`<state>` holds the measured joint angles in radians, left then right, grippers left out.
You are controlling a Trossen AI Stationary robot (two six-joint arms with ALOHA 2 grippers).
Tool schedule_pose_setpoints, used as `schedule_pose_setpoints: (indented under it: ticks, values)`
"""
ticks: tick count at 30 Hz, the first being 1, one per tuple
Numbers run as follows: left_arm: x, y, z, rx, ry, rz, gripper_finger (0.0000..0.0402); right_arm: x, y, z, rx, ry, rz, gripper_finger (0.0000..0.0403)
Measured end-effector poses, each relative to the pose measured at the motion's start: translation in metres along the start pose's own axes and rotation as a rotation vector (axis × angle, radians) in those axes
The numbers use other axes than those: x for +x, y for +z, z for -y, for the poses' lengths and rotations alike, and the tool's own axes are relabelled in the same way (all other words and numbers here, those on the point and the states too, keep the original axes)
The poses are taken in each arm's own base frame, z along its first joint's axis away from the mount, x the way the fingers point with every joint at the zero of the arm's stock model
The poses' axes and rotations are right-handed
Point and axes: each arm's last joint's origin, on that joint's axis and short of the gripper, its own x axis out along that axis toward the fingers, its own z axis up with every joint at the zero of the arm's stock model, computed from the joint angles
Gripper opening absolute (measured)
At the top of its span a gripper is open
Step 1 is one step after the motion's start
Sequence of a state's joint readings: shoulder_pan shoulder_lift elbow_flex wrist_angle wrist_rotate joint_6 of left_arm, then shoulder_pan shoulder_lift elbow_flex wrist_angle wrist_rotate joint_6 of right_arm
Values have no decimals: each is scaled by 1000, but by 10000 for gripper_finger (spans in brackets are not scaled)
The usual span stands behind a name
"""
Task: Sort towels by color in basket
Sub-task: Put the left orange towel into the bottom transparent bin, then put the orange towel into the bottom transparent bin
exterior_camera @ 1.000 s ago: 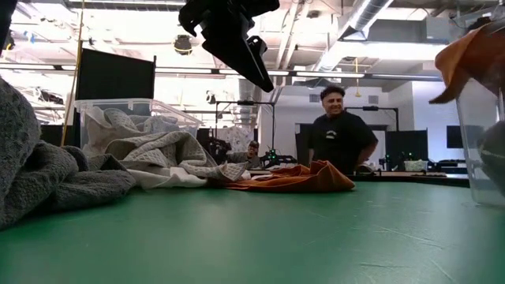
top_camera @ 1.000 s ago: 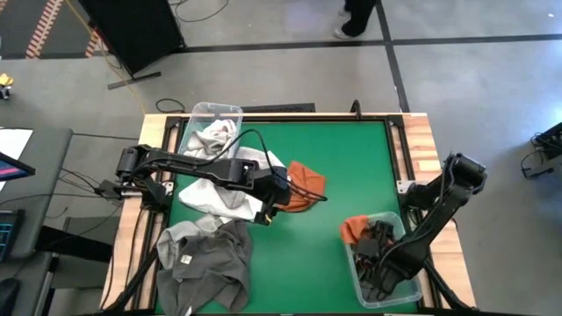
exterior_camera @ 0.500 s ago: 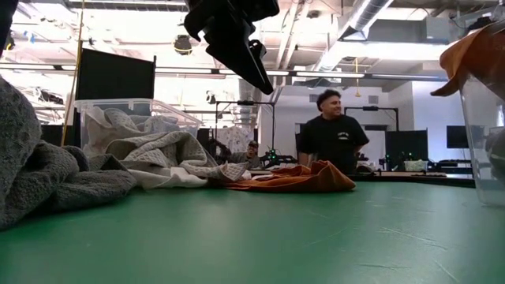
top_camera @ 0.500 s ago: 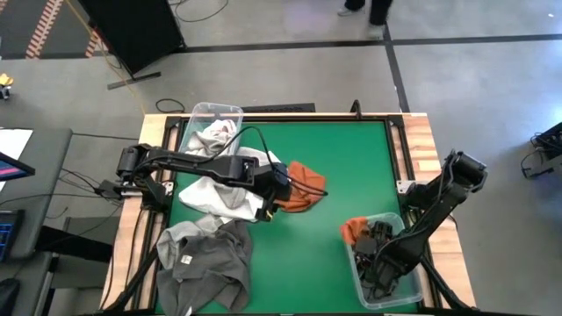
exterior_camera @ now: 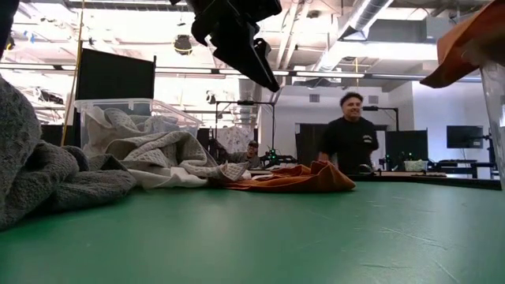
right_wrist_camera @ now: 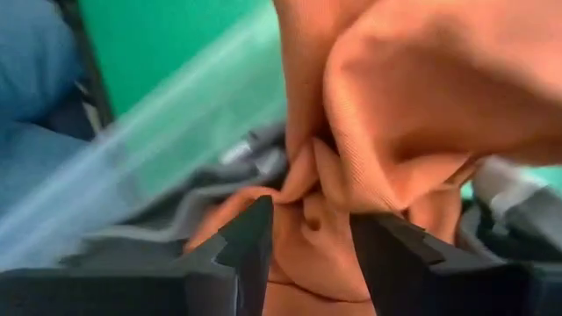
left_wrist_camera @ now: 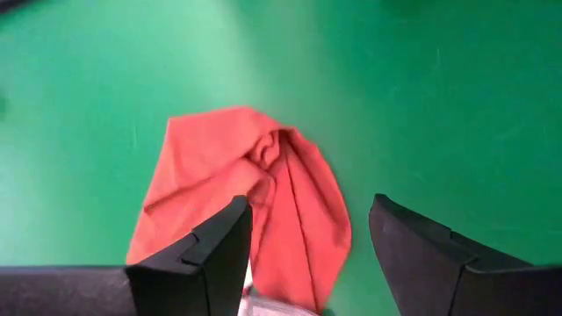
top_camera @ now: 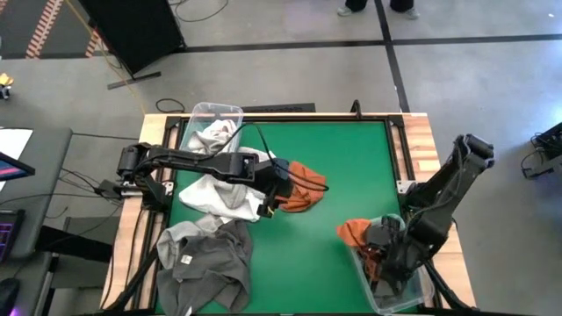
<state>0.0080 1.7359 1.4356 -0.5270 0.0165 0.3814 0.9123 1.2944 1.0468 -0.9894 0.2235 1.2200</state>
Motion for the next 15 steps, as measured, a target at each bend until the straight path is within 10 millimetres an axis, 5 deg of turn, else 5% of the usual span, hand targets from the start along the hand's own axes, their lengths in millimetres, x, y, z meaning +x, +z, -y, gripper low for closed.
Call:
schedule_pose_setpoints:
  ticks: [8, 15]
  values:
    - [18, -22, -18, 28, -33, 141, 219, -39, -1, 3, -58, 102, 177, 180]
    - [30, -45, -39, -116, -9, 289, 220, -61, -2, 5, -141, 126, 335, 180]
